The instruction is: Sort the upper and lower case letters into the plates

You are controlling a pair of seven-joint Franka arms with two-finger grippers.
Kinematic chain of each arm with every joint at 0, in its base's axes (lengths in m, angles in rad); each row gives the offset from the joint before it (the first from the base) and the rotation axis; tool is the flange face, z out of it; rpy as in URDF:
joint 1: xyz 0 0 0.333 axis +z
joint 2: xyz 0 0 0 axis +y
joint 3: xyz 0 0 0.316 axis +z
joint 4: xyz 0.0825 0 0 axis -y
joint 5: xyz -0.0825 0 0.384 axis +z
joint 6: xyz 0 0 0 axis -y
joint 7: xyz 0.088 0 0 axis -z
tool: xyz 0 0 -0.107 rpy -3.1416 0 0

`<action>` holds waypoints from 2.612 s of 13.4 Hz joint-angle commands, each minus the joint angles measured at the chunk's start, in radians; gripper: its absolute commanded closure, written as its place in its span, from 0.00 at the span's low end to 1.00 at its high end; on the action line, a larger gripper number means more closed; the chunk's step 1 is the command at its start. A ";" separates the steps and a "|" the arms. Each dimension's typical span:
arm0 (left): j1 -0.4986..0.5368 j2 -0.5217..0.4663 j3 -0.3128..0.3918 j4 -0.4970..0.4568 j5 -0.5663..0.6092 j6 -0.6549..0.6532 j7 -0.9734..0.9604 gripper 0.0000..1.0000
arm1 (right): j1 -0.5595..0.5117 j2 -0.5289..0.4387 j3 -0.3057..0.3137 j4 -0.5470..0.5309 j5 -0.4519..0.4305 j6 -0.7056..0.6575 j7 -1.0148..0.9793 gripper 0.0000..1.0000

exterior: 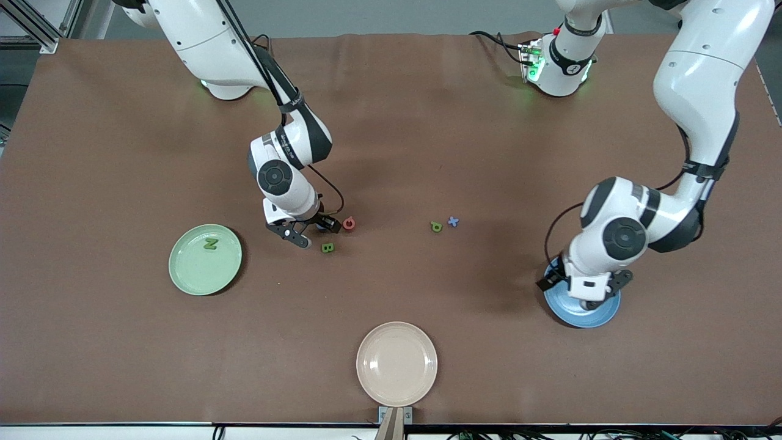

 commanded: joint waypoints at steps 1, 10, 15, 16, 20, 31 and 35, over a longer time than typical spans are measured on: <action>-0.032 -0.031 -0.057 -0.077 0.017 0.000 -0.175 0.00 | 0.016 -0.009 -0.012 -0.011 -0.001 0.006 0.020 0.45; -0.215 -0.005 -0.058 -0.260 0.102 0.265 -0.731 0.03 | -0.017 -0.089 -0.093 0.049 -0.094 -0.189 -0.045 1.00; -0.221 0.028 -0.058 -0.283 0.197 0.295 -0.877 0.12 | -0.203 -0.104 -0.144 0.132 -0.105 -0.322 -0.427 1.00; -0.221 0.037 -0.060 -0.283 0.198 0.296 -0.892 0.15 | -0.255 -0.097 -0.142 0.133 -0.107 -0.304 -0.508 1.00; -0.226 0.050 -0.060 -0.283 0.198 0.315 -0.932 0.25 | -0.346 -0.046 -0.141 0.118 -0.107 -0.202 -0.646 0.98; -0.246 0.061 -0.060 -0.285 0.198 0.344 -0.958 0.80 | -0.331 -0.032 -0.132 0.158 -0.087 -0.278 -0.574 0.00; -0.224 0.016 -0.060 -0.277 0.200 0.330 -0.917 0.99 | -0.231 -0.034 -0.081 0.230 -0.085 -0.331 -0.121 0.00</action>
